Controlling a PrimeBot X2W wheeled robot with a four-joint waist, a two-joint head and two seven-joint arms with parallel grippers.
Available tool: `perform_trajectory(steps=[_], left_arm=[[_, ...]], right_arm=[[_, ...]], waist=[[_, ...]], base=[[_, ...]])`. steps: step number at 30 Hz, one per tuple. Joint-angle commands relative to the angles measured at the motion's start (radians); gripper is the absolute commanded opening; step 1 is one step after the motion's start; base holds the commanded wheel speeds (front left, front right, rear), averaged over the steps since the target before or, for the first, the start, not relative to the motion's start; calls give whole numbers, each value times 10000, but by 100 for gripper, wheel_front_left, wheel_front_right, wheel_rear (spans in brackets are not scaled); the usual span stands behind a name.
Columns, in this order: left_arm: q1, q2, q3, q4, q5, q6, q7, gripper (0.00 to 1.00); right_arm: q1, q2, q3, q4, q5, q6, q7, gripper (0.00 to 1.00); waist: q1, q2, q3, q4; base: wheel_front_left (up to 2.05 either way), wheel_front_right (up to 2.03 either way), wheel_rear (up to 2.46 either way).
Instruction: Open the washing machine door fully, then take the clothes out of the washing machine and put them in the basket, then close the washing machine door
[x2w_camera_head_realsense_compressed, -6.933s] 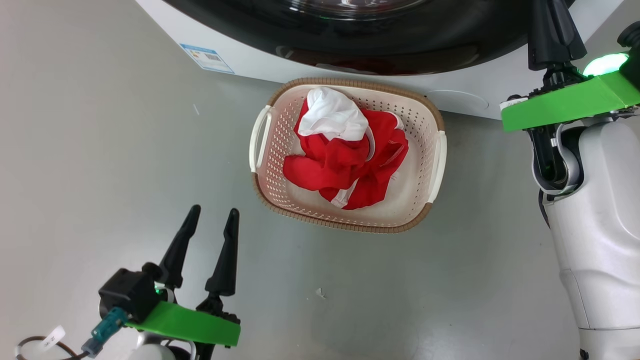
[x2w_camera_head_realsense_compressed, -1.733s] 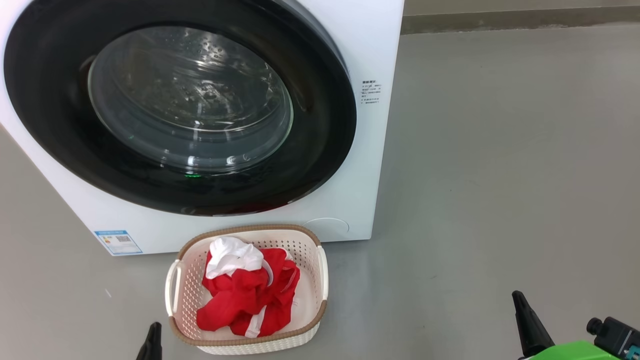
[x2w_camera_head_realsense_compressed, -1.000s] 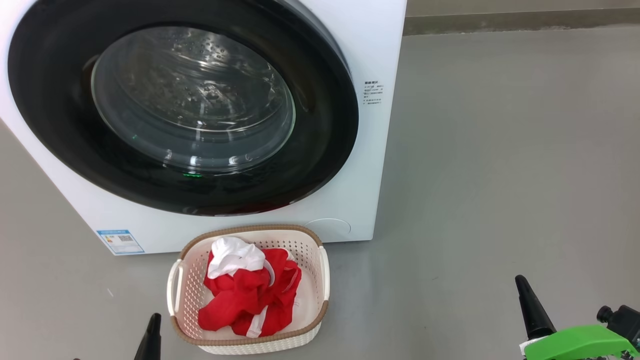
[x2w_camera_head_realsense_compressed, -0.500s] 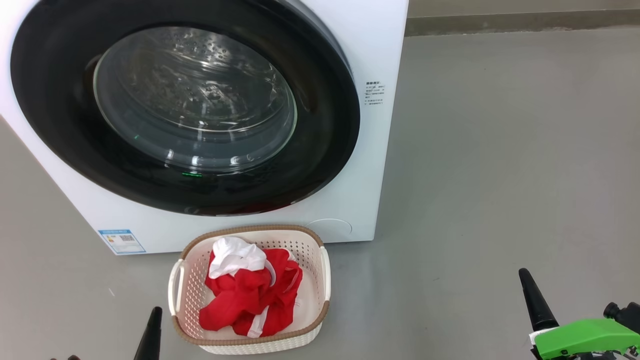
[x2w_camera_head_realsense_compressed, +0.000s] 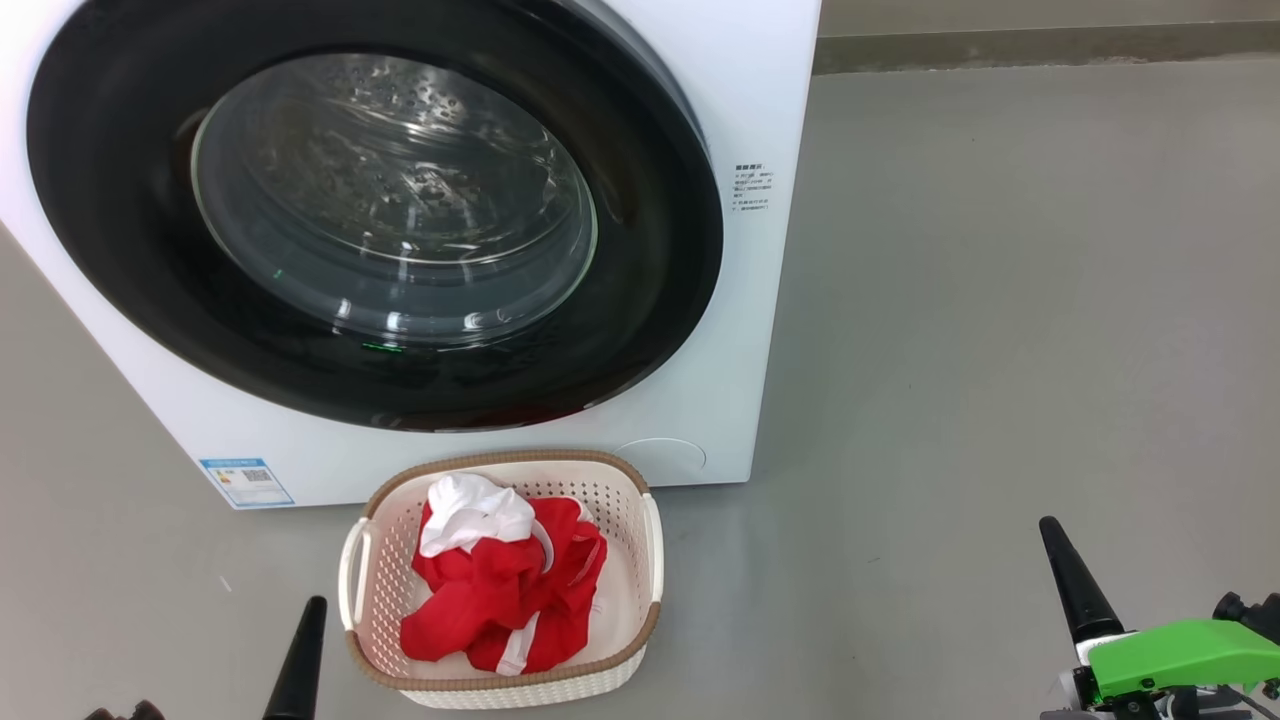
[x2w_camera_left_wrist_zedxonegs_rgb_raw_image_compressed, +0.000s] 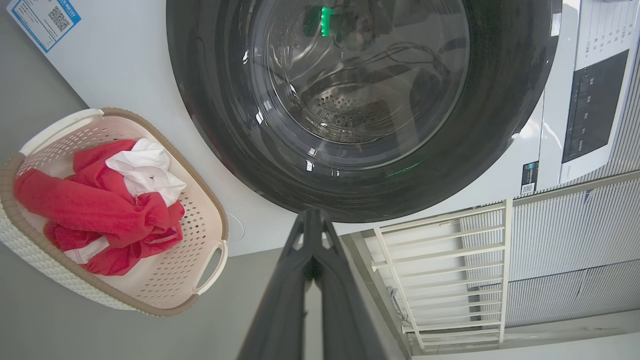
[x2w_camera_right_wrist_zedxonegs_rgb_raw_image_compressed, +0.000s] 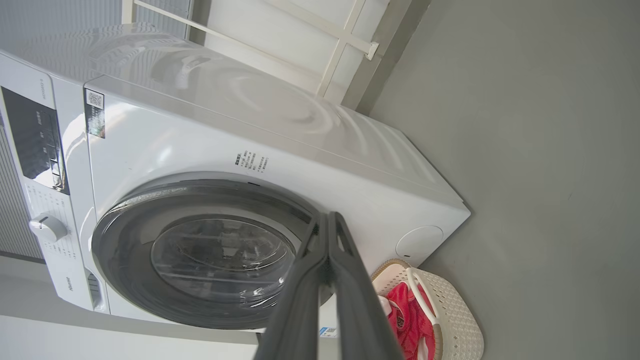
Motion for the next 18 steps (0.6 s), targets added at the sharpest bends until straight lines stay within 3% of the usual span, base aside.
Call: perform_trajectory(steps=[1,18], left_arm=[[-527,81,312,-283,-355,-56,111,0],[-801,78,382,-309,-2091,-65,571,0]], right_arm=[[-555,-138,69,-333,334,-7,101,0],[-815,-139,-81,-476,1862,-8,577,0]], waist=[[-1,0,-2,5],[-1,0,-23,48]], base=[[0,0,0],[0,0,0]])
